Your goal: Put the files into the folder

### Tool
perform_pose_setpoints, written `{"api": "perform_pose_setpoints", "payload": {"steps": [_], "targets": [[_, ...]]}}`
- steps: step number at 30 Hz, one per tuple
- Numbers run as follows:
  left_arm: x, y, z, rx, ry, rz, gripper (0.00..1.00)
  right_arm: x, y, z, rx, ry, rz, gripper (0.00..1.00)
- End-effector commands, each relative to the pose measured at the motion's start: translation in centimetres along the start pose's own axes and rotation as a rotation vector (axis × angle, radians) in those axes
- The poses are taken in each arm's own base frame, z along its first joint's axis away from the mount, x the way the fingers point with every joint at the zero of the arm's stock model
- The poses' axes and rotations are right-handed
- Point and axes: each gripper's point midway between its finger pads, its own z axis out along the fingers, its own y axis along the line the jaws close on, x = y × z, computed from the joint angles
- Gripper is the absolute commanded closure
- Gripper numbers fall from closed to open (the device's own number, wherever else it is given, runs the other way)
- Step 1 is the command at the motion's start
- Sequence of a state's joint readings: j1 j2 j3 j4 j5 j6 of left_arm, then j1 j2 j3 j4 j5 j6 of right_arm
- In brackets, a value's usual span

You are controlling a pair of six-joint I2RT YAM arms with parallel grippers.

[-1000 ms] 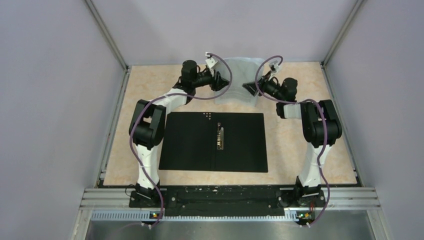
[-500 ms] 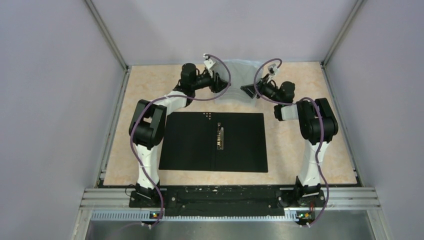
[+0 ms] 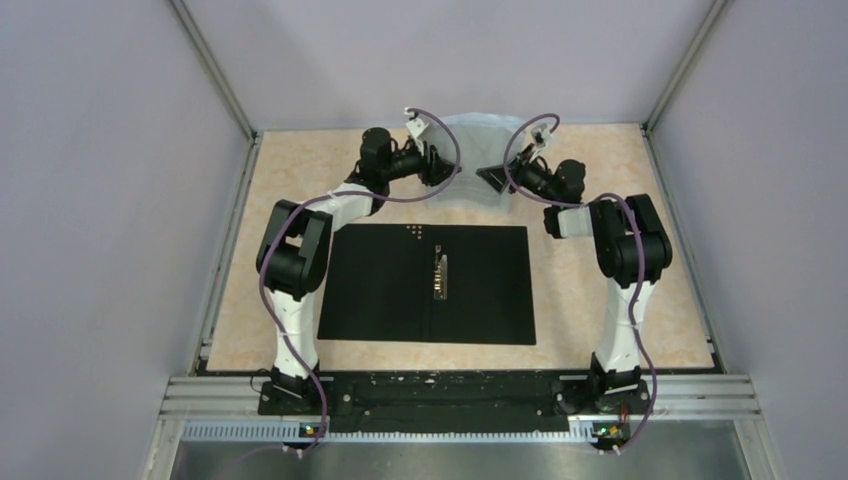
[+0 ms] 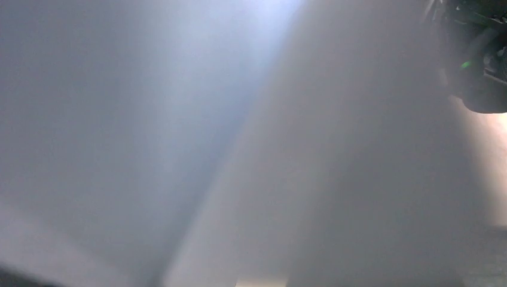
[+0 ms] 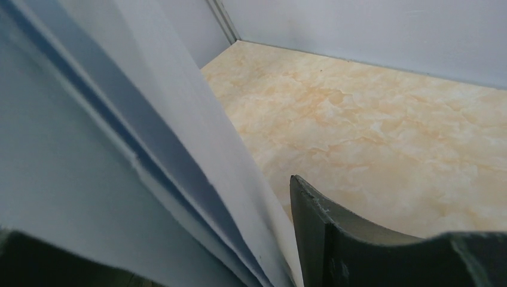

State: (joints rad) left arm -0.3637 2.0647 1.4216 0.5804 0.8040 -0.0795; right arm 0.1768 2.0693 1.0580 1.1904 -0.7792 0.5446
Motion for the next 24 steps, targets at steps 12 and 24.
{"api": "perform_pose_setpoints", "payload": {"steps": [12,24], "targets": [[-3.8,-1.7,-0.7,0.041,-0.064,0.082,0.62,-1.4,1.1,0.8,-0.037,-0.041,-0.065,0.50],[-3.4,-1.7,-0.6,0.053,-0.061,0.091,0.90,-1.2,1.3,0.7,-0.042,-0.038,-0.069,0.50]]}}
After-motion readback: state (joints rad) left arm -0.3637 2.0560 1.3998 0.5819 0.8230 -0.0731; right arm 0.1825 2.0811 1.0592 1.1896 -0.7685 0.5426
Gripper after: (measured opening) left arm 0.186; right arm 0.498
